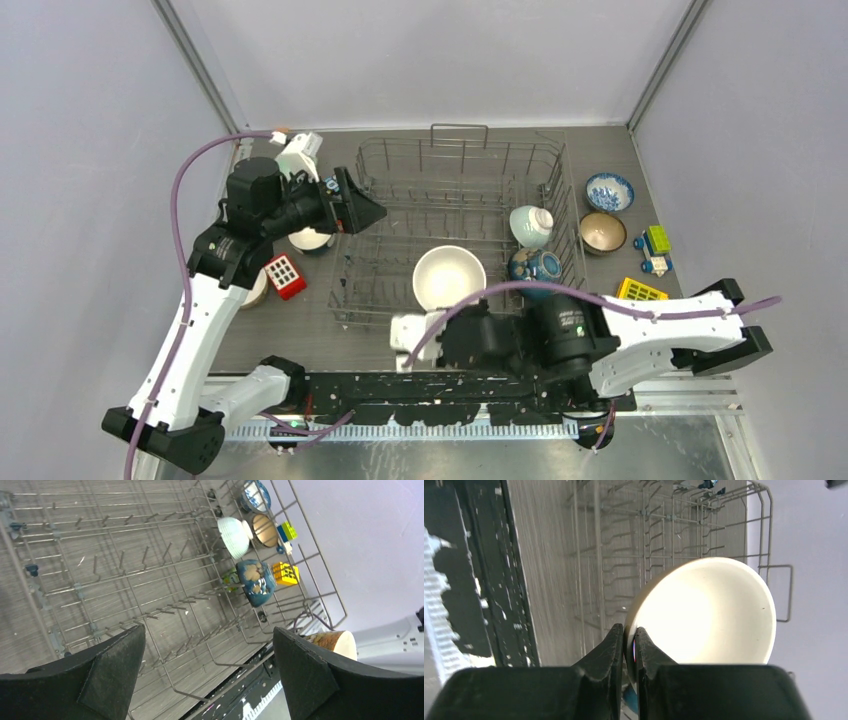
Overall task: Unload the bowls from the dish rack
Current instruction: Place the bowl with the bowl.
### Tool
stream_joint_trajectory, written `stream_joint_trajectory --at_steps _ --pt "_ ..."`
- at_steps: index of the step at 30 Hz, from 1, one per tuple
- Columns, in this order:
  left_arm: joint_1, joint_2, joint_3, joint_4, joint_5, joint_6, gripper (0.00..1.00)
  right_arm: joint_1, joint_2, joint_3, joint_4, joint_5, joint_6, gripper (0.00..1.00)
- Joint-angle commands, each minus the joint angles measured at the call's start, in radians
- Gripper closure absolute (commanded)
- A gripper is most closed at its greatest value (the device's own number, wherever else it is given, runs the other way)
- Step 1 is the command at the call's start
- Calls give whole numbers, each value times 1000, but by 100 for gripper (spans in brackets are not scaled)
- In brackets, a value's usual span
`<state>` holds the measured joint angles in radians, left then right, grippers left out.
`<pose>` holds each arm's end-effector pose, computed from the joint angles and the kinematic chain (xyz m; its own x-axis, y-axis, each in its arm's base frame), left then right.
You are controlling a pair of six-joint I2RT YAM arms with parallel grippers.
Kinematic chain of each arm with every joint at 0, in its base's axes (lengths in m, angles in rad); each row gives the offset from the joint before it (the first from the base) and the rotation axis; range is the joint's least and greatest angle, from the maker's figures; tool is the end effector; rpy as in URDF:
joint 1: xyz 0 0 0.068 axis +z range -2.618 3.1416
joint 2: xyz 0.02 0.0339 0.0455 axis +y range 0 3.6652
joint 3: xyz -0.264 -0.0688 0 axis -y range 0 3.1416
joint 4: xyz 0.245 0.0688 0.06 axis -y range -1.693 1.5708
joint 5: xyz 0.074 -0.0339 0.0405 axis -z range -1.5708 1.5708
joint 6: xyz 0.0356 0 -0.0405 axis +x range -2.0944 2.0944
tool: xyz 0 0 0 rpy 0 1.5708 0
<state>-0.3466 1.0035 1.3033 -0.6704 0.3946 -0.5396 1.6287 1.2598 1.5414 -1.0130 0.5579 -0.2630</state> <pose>0.1779 -0.0788 0.4271 -0.6265 -0.2780 -0.7281 0.3832 0.7037 -0.5984 0.0052 0.2361 0.4210 0.2634 -0.7334 -0.6267 -0.8298 0.1591 -0.5349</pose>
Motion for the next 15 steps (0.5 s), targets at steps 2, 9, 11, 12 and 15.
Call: stream_joint_trajectory --at_steps 2,9,11,12,15 --pt "-26 -14 3 32 112 210 0 174 12 -20 -80 211 -146 99" --pt "-188 8 98 -94 177 431 0 340 29 -49 -239 160 -88 99" --pt "-269 13 134 -153 126 484 0 378 30 -80 -255 171 -78 99" --pt "-319 21 150 -188 93 505 0 393 30 -98 -258 179 -76 99" --pt "-502 82 231 -322 -74 556 1 402 27 -118 -261 183 -74 99"
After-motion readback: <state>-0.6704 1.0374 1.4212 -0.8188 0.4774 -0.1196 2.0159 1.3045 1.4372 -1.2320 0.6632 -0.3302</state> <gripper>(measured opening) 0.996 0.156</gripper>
